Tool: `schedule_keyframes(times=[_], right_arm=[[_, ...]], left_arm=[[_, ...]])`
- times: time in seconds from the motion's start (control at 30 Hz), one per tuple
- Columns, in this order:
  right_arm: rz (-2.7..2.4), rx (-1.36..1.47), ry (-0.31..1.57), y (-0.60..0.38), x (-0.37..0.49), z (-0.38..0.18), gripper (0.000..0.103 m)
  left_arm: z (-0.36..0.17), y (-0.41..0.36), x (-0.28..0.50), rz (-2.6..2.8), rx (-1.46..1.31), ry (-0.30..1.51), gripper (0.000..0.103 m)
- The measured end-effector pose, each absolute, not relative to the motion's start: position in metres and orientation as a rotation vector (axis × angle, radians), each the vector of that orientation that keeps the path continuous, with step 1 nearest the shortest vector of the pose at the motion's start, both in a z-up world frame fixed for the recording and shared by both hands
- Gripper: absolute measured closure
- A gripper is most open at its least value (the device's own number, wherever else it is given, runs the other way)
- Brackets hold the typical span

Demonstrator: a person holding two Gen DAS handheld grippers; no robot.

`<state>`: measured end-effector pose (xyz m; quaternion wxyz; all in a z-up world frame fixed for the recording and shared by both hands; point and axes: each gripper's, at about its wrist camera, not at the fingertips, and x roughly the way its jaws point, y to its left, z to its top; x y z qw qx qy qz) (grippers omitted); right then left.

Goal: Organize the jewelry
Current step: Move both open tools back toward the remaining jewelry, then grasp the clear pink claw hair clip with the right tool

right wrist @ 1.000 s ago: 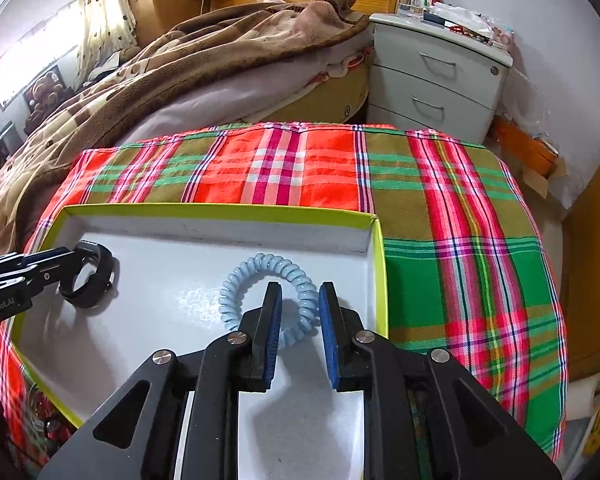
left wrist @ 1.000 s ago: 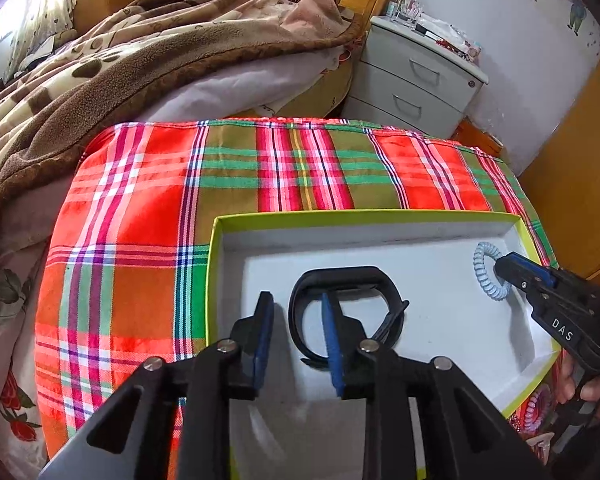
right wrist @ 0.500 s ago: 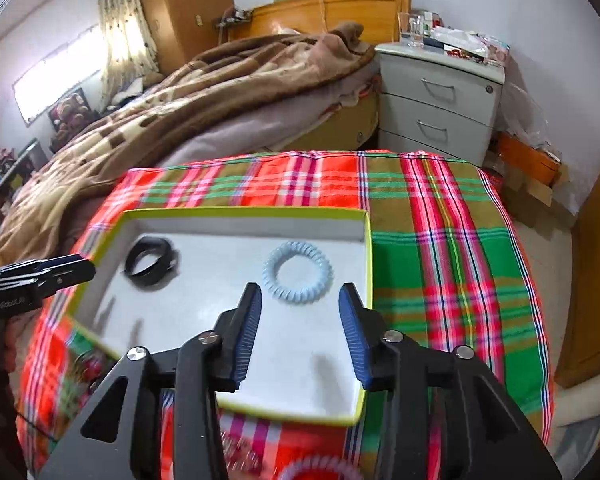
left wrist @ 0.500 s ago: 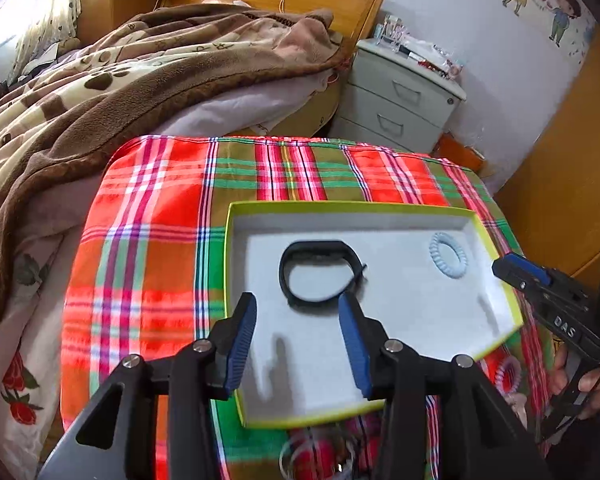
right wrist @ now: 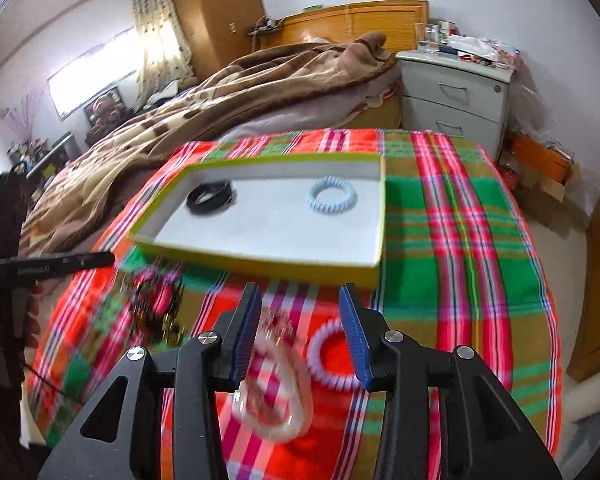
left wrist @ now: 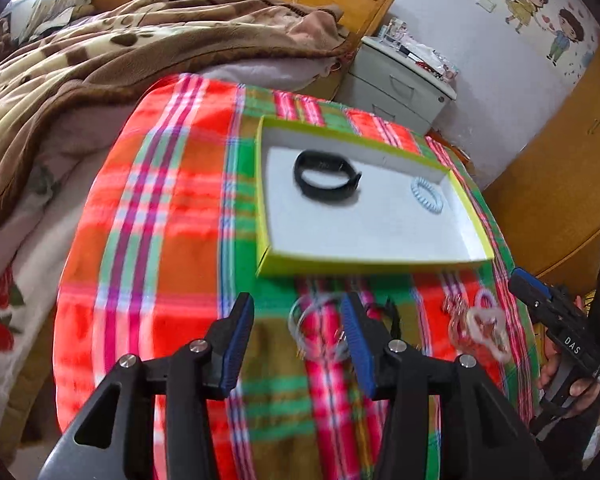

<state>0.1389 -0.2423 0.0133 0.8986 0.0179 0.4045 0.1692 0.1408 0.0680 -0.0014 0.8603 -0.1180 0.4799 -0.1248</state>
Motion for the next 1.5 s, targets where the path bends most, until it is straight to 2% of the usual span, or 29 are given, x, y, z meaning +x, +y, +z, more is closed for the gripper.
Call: schedule_keyframes(times=[0.13, 0.8, 0.87, 0.9, 1.0, 1.1, 1.5], right_arm=[[0.380, 0.009, 0.859, -0.238, 0.129, 0.005, 0.061], [0.370, -0.035, 0.953, -0.233, 0.127, -0.012, 0.062], [0.374, -0.052, 0.963, -0.230, 0.127, -0.015, 0.067], [0.372, -0.061, 0.970, -0.228, 0.126, -0.016, 0.077], [0.364, -0.074, 0.961, -0.226, 0.124, -0.016, 0.080], [0.354, -0.074, 0.955, -0.226, 0.120, -0.016, 0.089], [0.294, 0.020, 0.887, -0.235, 0.096, -0.006, 0.089]], left_arm=[[-0.005, 0.075, 0.121, -0.241, -0.250, 1.004, 0.048], [-0.029, 0.071, 0.073, -0.346, -0.297, 1.072, 0.049], [-0.029, 0.071, 0.071, -0.343, -0.295, 1.077, 0.049], [-0.029, 0.070, 0.070, -0.340, -0.286, 1.076, 0.049], [-0.029, 0.069, 0.068, -0.344, -0.288, 1.073, 0.049], [-0.028, 0.069, 0.067, -0.348, -0.290, 1.066, 0.049], [-0.022, 0.061, 0.070, -0.353, -0.255, 1.032, 0.049]])
